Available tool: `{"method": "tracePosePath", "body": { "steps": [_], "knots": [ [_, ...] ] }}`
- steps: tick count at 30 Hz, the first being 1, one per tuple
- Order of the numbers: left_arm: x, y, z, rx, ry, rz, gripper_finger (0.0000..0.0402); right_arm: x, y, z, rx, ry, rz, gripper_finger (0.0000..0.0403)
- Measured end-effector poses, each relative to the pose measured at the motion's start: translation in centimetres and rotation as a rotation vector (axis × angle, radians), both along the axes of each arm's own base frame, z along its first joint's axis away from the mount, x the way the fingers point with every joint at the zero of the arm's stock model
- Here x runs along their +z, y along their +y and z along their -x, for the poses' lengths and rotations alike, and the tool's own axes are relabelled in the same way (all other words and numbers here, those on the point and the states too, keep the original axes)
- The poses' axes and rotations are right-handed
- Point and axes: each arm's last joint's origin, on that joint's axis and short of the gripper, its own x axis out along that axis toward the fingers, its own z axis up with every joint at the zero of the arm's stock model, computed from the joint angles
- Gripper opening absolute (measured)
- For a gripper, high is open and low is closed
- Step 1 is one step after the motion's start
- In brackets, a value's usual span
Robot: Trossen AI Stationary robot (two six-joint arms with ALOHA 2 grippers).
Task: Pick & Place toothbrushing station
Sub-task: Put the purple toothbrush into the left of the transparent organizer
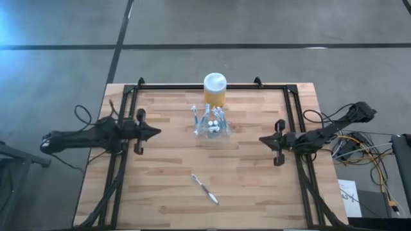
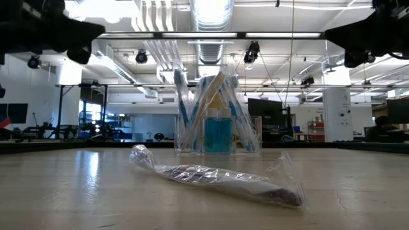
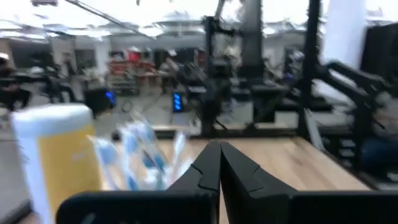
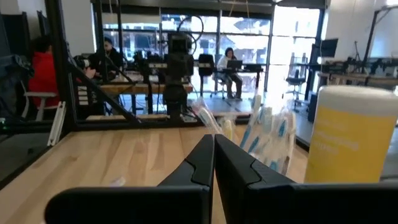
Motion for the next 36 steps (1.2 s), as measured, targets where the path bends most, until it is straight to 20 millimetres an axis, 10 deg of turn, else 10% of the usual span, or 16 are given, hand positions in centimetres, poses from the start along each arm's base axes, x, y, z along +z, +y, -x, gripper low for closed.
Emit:
{"method": "tracePosePath", "body": {
  "steps": [16,36],
  "knots": [
    [-2.8,-0.3,0.8,-0.097,0.09,0.015,0.0005,1.2,2.3,-3.8,0.041,0.189,-0.155,0.0008],
    [-3.2,-0.4,0.8,-0.128,0.114,0.2,0.0023,2.8,13.3,-22.2,-0.003,0.756,-0.304,0.0015]
  ]
}}
